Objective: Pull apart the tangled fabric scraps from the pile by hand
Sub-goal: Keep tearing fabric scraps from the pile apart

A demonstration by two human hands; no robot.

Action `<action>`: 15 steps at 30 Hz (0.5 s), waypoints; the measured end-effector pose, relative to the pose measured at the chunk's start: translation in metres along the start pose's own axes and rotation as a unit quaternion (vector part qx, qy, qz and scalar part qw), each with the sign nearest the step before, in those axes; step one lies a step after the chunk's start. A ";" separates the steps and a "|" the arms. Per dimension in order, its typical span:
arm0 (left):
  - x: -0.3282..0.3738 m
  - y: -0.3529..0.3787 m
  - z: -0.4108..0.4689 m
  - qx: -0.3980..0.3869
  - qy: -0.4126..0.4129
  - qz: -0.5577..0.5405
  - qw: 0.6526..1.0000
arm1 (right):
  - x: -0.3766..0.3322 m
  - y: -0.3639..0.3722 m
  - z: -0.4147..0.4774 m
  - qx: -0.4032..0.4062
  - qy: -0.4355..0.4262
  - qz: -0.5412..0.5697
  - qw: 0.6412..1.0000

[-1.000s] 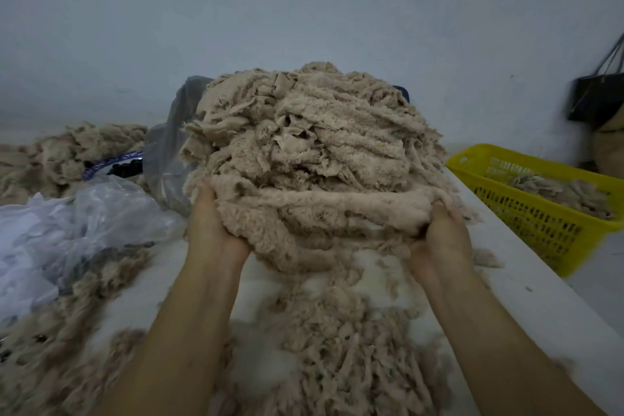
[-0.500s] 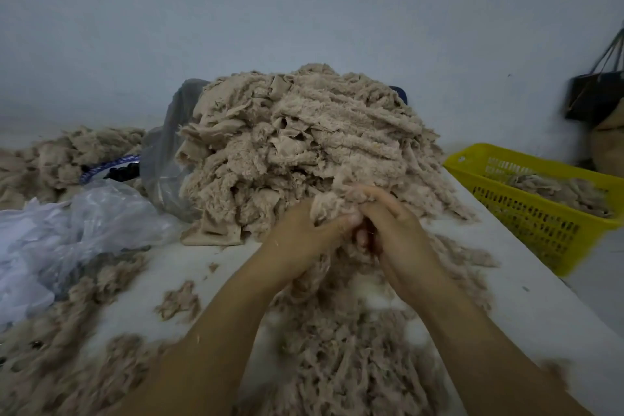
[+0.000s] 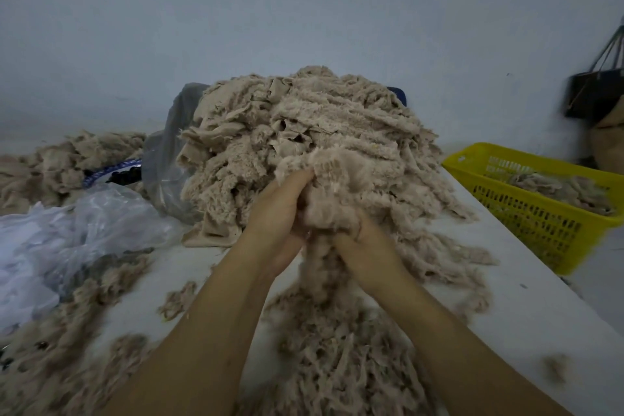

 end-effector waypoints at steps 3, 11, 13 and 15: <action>-0.008 -0.004 -0.001 -0.053 -0.013 0.115 0.992 | 0.004 -0.019 0.007 0.071 0.058 0.049 0.995; -0.040 -0.048 0.016 0.105 -0.030 0.393 0.913 | 0.027 -0.101 0.007 0.387 0.104 0.449 0.799; -0.064 -0.052 0.021 0.030 -0.077 0.571 0.817 | 0.033 -0.078 0.012 0.331 0.203 0.401 0.830; -0.080 -0.053 0.025 -0.006 -0.071 0.662 0.746 | 0.034 -0.058 0.016 0.271 0.217 0.265 0.900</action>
Point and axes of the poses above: each hand's wrist, its own z-axis towards the middle knuckle, its own y-axis out of the palm, x = y × z, the point moved 1 cm from there along z, towards the middle knuckle, and after that the axes turned 1 degree about -z, right-handed, at the moved point
